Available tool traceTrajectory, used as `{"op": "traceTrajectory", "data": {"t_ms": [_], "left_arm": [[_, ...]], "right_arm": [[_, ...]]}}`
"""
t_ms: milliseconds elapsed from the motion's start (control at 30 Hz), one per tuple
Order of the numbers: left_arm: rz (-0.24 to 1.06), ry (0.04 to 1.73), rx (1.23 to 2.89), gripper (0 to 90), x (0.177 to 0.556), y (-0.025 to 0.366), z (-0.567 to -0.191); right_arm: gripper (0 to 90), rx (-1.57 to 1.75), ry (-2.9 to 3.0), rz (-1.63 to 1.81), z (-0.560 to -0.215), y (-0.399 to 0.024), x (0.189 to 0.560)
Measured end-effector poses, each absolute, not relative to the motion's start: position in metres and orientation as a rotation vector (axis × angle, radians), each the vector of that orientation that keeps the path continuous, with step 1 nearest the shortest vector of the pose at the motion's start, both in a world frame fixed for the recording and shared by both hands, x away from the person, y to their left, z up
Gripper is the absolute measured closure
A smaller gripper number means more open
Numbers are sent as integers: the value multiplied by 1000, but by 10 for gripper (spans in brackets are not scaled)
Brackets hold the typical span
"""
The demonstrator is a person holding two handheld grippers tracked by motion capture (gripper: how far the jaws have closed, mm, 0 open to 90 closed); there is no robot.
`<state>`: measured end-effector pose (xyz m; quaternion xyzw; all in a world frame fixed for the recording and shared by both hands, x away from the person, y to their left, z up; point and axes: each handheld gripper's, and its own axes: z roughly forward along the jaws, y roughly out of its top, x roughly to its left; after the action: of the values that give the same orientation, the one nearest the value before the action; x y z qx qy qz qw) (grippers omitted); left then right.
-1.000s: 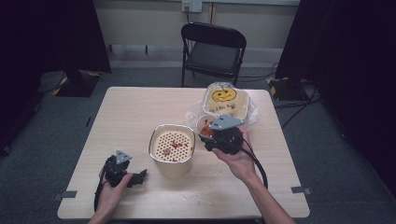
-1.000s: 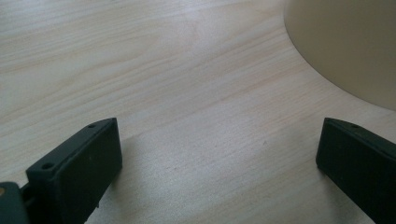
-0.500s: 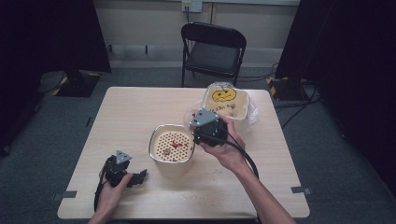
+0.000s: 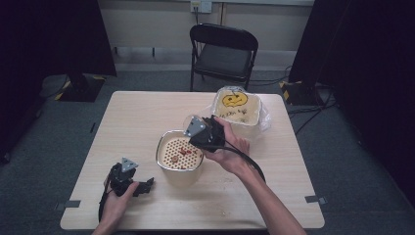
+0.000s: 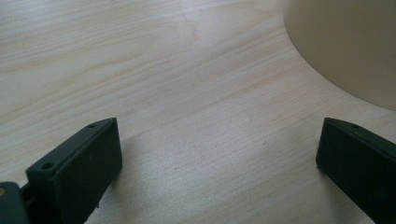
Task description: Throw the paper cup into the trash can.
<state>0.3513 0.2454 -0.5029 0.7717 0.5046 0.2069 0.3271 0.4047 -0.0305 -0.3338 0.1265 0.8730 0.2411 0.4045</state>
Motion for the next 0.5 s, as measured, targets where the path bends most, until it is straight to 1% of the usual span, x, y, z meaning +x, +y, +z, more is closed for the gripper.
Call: {"op": "traceTrajectory", "data": {"t_ms": [167,500], "left_arm": [[542,1322,2022,0,351,245,-503],[542,1322,2021,0,351,245,-503]], "right_arm": [[475,304,2215,569,-335,-24,405],[485,149,2133,324,-341,-8,401]]}}
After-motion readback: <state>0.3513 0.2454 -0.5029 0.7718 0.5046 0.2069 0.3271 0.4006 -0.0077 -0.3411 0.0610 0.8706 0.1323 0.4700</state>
